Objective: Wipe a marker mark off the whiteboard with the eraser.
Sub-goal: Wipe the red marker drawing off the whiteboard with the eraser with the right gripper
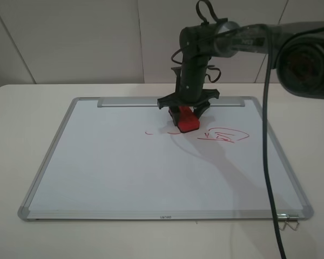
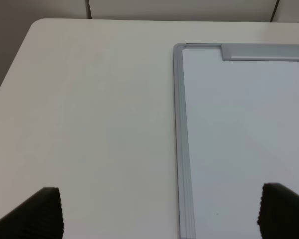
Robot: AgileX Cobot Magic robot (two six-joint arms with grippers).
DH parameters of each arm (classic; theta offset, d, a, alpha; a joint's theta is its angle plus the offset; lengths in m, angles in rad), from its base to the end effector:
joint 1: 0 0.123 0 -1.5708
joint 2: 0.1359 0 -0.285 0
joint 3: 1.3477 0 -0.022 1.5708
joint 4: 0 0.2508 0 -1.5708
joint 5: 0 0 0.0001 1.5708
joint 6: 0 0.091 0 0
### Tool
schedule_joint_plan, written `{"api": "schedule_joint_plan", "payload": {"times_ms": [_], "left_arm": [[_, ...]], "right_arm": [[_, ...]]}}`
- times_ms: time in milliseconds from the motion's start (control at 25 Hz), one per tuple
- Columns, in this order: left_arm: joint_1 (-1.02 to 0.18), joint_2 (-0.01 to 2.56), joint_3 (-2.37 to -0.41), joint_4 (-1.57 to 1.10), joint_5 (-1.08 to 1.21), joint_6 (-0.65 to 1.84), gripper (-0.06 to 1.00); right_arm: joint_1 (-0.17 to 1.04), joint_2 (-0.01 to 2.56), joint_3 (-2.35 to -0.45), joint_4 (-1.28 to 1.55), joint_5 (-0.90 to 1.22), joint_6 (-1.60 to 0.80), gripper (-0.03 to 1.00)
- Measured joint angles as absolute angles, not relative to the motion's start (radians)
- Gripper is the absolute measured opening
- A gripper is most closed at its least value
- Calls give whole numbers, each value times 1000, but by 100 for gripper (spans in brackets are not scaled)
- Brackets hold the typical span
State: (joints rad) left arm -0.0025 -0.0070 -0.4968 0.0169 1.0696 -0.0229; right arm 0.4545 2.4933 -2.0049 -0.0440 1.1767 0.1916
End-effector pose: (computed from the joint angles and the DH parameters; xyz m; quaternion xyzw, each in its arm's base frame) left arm -0.0059 0.0014 0.2757 -0.0091 0.8545 0.0018 0.5194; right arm 0.4393 0.2105 0.0941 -0.1395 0.9900 -0.0204 0.0031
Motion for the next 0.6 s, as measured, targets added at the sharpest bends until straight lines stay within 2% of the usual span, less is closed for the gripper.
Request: {"api": "schedule_joint_plan", "payload": {"times_ms": [240, 600], "left_arm": [[-2, -7, -497, 17, 1070, -23, 78], [-2, -7, -497, 17, 1070, -23, 78]], "right_arm": [[490, 2493, -2004, -56, 1182, 138, 50], [660, 2493, -2002, -57, 1212, 131, 50]]}}
